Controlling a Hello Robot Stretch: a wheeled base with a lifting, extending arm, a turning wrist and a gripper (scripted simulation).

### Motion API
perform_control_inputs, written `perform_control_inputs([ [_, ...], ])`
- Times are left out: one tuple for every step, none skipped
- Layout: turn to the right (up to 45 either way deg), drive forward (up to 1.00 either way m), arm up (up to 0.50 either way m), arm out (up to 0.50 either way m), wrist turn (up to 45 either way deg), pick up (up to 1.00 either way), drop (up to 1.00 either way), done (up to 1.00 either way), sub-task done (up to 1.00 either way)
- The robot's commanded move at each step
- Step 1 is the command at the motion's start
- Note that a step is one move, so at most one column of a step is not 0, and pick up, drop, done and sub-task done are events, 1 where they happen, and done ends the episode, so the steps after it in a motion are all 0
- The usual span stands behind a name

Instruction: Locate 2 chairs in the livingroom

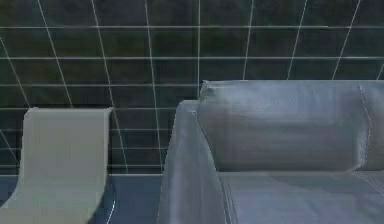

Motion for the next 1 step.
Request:
perform_control_inputs([
  [-42.0, 0.00, 0.00, 0.00, 0.0, 0.00, 0.00, 0.00, 0.00],
])
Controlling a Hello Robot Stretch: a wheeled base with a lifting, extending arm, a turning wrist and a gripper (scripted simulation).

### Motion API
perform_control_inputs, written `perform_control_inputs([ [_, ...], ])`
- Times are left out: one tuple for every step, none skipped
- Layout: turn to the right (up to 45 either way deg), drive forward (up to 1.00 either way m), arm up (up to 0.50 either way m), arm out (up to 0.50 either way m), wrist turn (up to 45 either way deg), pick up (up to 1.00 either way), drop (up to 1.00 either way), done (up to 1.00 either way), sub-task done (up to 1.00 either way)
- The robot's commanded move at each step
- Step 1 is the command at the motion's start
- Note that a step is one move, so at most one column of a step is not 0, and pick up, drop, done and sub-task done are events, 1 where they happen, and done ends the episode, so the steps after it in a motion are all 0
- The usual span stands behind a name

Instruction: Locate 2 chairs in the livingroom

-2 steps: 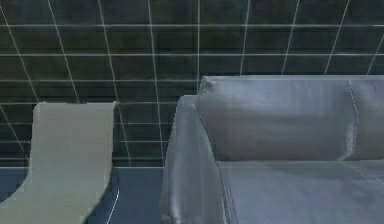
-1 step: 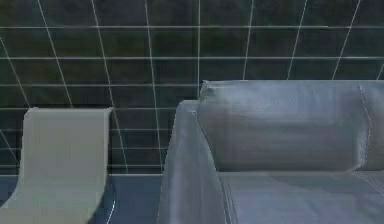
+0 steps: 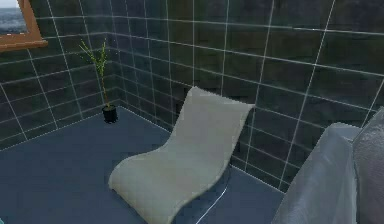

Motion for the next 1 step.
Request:
perform_control_inputs([
  [0.0, 0.00, 0.00, 0.00, 0.0, 0.00, 0.00, 0.00, 1.00],
])
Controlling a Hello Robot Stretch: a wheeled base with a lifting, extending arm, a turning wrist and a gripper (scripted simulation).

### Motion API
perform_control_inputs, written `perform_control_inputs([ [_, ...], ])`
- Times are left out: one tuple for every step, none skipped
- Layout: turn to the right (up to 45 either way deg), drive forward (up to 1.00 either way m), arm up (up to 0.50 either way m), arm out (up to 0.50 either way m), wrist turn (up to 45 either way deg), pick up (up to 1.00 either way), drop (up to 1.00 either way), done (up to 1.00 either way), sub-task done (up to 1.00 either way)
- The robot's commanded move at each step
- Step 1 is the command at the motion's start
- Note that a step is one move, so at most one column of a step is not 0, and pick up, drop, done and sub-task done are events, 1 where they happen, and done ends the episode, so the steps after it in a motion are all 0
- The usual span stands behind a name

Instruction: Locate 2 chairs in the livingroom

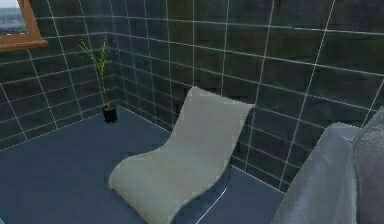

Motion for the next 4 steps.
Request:
perform_control_inputs([
  [-45.0, 0.00, 0.00, 0.00, 0.0, 0.00, 0.00, 0.00, 0.00],
  [-45.0, 0.00, 0.00, 0.00, 0.0, 0.00, 0.00, 0.00, 0.00],
  [-45.0, 0.00, 0.00, 0.00, 0.0, 0.00, 0.00, 0.00, 0.00],
  [-3.0, 0.00, 0.00, 0.00, 0.0, 0.00, 0.00, 0.00, 0.00],
])
